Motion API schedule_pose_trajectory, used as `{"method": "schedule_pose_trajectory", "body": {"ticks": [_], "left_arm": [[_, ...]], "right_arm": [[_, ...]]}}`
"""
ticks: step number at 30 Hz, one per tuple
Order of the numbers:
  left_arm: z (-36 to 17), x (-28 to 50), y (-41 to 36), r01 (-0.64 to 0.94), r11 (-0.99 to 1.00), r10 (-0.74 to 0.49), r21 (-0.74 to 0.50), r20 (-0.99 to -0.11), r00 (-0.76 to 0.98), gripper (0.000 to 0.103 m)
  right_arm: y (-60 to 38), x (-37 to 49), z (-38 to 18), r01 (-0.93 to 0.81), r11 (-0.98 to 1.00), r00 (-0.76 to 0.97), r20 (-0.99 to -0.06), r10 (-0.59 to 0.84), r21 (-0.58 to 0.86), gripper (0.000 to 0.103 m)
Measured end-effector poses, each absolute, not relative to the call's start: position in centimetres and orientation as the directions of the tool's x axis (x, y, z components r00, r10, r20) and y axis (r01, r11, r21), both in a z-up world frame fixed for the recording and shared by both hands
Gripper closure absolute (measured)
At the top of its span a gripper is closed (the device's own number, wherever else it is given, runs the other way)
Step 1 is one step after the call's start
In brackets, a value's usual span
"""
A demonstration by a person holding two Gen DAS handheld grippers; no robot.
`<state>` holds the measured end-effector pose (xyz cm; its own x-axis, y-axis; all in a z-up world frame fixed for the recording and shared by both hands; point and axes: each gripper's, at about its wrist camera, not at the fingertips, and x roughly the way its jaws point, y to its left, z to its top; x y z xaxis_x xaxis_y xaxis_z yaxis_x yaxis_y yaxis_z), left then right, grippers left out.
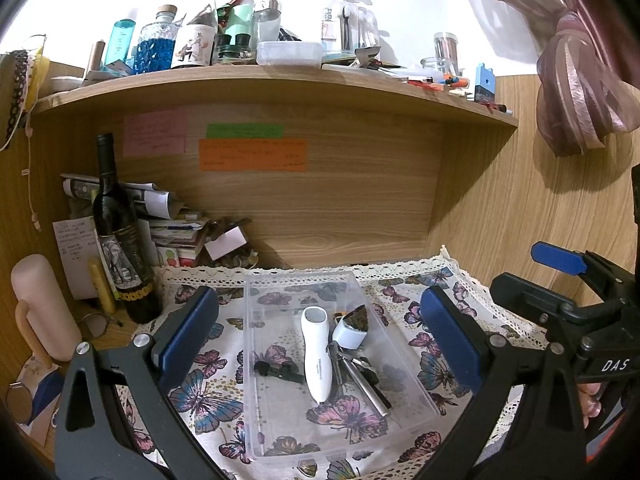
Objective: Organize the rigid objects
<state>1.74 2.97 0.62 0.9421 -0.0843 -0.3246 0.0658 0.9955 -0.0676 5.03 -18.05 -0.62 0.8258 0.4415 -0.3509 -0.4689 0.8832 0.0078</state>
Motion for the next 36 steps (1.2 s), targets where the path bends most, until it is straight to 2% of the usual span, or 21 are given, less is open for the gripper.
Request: {"method": "schedule_pose_trajectory", "body": {"ticks": [36], "left_arm": [[0.41, 2.27, 2.31, 0.088, 0.994, -0.106, -0.067, -0.351, 0.931, 0.000]], "right_arm": [[-18.19, 5.06, -0.68, -0.472, 0.881, 0.823, -0.353, 0.446, 0.012, 0.000]]}}
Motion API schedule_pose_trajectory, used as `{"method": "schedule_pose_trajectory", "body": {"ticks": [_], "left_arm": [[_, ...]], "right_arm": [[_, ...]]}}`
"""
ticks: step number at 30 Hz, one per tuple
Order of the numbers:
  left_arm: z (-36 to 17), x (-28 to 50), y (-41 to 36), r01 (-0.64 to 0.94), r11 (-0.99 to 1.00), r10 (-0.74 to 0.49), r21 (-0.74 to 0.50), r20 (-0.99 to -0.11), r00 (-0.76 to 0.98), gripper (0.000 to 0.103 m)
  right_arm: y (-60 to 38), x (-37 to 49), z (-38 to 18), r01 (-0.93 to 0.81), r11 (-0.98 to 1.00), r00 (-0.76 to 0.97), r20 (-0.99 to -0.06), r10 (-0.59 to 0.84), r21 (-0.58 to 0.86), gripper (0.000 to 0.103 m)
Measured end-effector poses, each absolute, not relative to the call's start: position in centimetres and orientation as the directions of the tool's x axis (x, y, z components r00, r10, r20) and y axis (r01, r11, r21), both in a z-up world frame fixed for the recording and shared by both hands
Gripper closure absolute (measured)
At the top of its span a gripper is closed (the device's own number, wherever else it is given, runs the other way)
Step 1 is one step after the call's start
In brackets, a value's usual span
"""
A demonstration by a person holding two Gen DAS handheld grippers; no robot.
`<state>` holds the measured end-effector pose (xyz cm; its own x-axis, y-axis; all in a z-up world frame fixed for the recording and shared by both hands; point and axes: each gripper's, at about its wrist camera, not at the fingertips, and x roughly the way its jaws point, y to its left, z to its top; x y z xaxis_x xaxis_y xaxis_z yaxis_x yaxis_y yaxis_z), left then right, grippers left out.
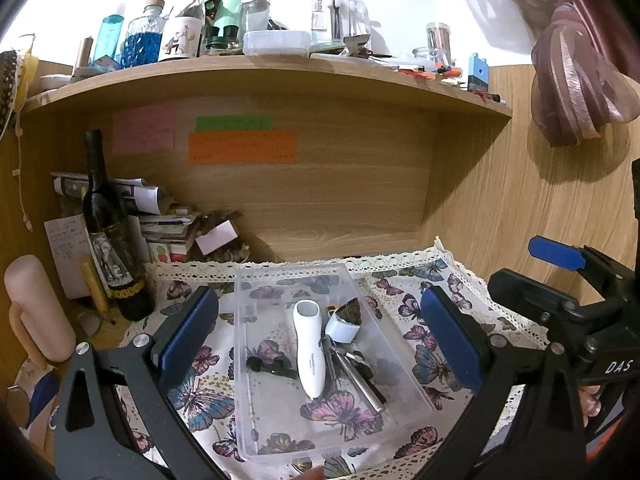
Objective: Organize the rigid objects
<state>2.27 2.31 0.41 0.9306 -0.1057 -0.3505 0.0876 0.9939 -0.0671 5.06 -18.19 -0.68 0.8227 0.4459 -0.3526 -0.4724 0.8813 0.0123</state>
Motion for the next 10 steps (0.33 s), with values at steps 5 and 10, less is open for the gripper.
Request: {"method": "schedule_pose_trajectory", "body": {"ticks": [5, 10], "left_arm": [[0.38, 2.21, 2.48, 0.096, 0.993, -0.115, -0.071, -0.347, 0.931, 0.000], [0.29, 2.20, 2.59, 0.101, 0.992, -0.120, -0.073, -0.350, 0.929, 0.000]], "right_arm": [[-17.99, 4.82, -0.74, -0.469, 0.883, 0.823, -0.357, 0.442, 0.012, 0.000], [-17.65, 4.74, -0.77, -0.465, 0.885, 0.824, -0.361, 0.437, 0.011, 0.000]]}}
